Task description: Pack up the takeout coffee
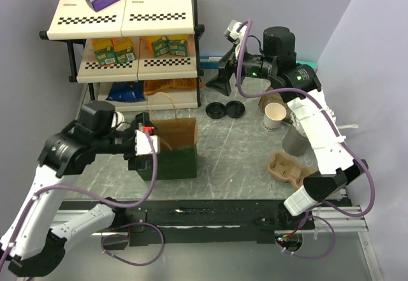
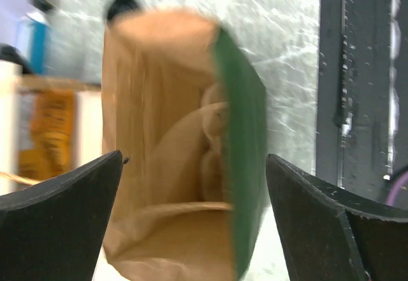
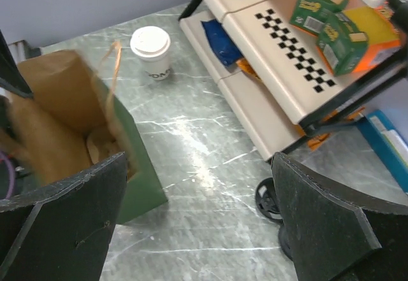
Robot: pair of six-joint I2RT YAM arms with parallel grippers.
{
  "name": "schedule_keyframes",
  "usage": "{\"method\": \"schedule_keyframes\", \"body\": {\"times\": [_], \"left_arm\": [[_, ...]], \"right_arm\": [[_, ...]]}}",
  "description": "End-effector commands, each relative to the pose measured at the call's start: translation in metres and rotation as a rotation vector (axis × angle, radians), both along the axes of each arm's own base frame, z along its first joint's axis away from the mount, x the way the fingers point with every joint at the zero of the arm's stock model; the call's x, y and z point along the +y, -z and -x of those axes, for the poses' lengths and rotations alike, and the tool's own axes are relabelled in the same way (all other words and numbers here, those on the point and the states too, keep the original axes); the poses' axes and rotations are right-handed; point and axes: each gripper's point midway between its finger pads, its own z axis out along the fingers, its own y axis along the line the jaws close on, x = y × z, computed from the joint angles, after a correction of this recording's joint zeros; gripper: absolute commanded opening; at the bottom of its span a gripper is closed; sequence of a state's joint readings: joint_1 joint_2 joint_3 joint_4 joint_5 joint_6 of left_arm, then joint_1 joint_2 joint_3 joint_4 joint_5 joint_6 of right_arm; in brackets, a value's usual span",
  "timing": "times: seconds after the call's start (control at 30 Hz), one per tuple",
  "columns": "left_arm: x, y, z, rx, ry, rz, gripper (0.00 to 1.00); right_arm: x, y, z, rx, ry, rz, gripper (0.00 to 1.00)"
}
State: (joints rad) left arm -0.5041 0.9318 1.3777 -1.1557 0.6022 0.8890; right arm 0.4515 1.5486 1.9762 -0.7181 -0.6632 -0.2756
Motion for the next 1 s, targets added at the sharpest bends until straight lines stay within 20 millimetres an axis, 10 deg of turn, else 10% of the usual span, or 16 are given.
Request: {"method": "schedule_keyframes", "body": {"times": [0.0,0.37,0.63,0.97], "left_arm": [[-0.009,-0.037,-0.007,-0.128,0.046,0.058,0.99],[-0.015,-0.056,-0.026,-0.112,-0.018,0.085,0.75],[-0.012,-0.029,0.004,0.089,0.03,0.028,0.77],[-0.005,-0.033,-0.027,0.036,-0.144,0.046,0.52]], "right_arm": [[0.005,-0.012,0.018,0.023,-0.07,-0.058,1.0],[0.075,0.047,0.033,0.163,-0.35,-0.004,1.0],[0.114,0.106,0.054,0.159,-0.509,0.133,0.99],[0.131,0.082,0.044,0.138,-0.468,0.029,0.99]]}}
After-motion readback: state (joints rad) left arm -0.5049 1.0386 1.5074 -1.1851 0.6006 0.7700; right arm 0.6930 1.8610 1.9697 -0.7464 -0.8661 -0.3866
